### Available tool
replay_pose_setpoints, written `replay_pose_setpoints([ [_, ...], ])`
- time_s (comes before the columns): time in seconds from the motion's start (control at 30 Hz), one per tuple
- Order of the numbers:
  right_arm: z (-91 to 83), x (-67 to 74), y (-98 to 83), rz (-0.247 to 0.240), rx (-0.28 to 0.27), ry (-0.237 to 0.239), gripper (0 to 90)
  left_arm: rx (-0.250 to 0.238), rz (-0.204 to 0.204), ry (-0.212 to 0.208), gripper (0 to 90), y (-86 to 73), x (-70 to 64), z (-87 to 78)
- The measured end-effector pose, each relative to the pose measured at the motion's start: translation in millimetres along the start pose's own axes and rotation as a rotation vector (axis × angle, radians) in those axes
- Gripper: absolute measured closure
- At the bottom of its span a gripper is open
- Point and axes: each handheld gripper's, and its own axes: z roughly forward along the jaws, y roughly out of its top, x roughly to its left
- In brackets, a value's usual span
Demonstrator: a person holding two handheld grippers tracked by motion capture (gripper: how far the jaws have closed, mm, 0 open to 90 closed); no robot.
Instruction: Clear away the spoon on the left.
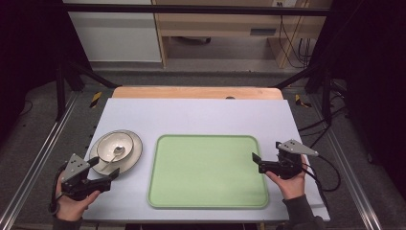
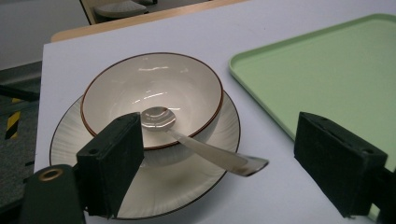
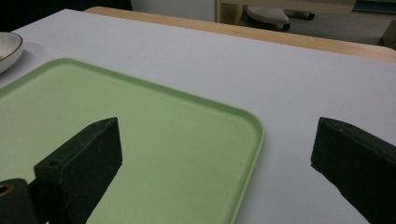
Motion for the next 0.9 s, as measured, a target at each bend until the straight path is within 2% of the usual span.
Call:
replay_pose_setpoints([
  [0.27, 1.0, 0.7, -0.5, 0.002, 0.003, 0.004, 2.7, 0.013, 0.004, 0.011, 24.8, -3.8, 0.0, 3.5],
  [0.43, 1.5, 0.4, -0.6, -0.003, 0.006, 0.003, 2.8, 0.016, 0.023, 0.021, 33.3, -4.3, -0.8, 3.1],
  [0.57, 2.3, 0.8, -0.8, -0.002, 0.013, 0.002, 3.0, 0.019, 0.023, 0.037, 41.7, -5.2, -0.7, 3.0],
  [0.9, 3.8, 1.6, -0.9, 0.003, 0.018, 0.003, 3.2, 0.016, 0.038, 0.037, 59.8, -5.2, -1.6, 0.5],
])
